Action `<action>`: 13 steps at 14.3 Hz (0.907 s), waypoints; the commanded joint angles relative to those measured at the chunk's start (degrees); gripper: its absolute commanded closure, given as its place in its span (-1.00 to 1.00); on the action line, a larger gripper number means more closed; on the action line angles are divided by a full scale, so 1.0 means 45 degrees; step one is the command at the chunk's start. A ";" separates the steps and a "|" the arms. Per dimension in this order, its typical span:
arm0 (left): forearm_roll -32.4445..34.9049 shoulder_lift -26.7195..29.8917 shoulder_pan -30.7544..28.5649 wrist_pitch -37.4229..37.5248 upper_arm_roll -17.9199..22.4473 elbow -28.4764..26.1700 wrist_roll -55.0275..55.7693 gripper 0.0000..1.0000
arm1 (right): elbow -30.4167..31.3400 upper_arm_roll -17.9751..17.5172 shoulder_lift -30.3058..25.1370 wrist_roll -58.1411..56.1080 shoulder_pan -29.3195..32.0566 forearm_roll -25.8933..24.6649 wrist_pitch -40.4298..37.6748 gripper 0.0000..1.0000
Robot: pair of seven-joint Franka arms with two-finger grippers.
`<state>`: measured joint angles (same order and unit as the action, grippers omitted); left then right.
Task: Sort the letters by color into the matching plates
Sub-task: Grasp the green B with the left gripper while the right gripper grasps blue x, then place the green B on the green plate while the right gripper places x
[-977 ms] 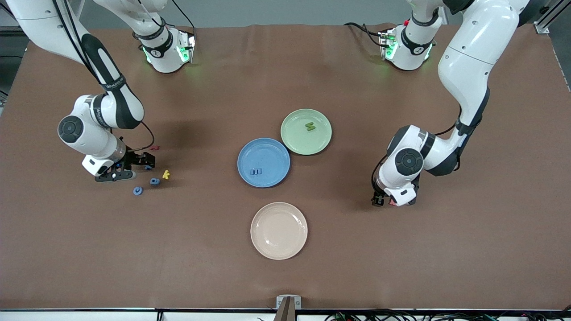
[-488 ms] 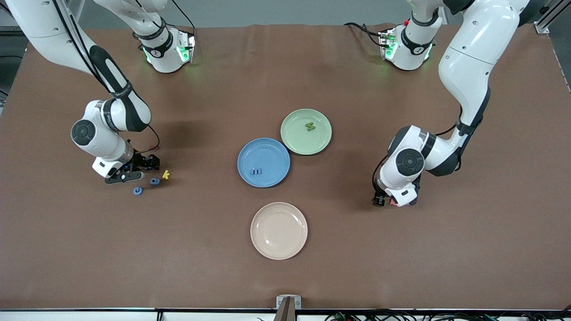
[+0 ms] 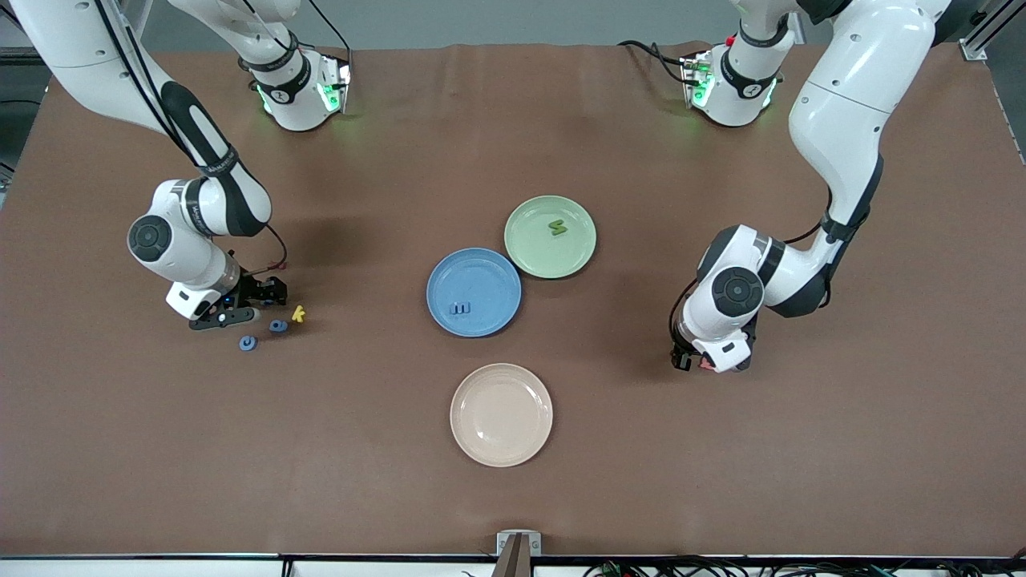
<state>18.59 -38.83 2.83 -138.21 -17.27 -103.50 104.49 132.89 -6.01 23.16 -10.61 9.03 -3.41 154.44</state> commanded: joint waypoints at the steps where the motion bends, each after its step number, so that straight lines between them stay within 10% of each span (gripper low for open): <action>1: 0.0262 -0.0064 -0.0023 0.0009 -0.0028 0.0168 -0.0075 0.98 | 0.0450 -0.0052 -0.0185 -0.0103 0.0162 -0.0160 -0.0159 -0.62; 10: 0.0106 0.1265 0.0036 0.2216 -0.2777 -0.0046 0.1774 1.00 | 0.0528 0.0006 -0.0459 -0.0317 0.0181 -0.0160 -0.0765 -0.57; 13: 0.0242 0.1226 0.0191 0.2216 -0.4224 -0.0261 0.3435 1.00 | 0.0509 0.0006 -0.0459 -0.0357 0.0181 -0.0160 -0.0765 -0.28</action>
<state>18.68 -34.34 3.34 -128.65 -33.43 -103.04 115.65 133.26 -5.76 22.33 -11.55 9.10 -3.43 151.39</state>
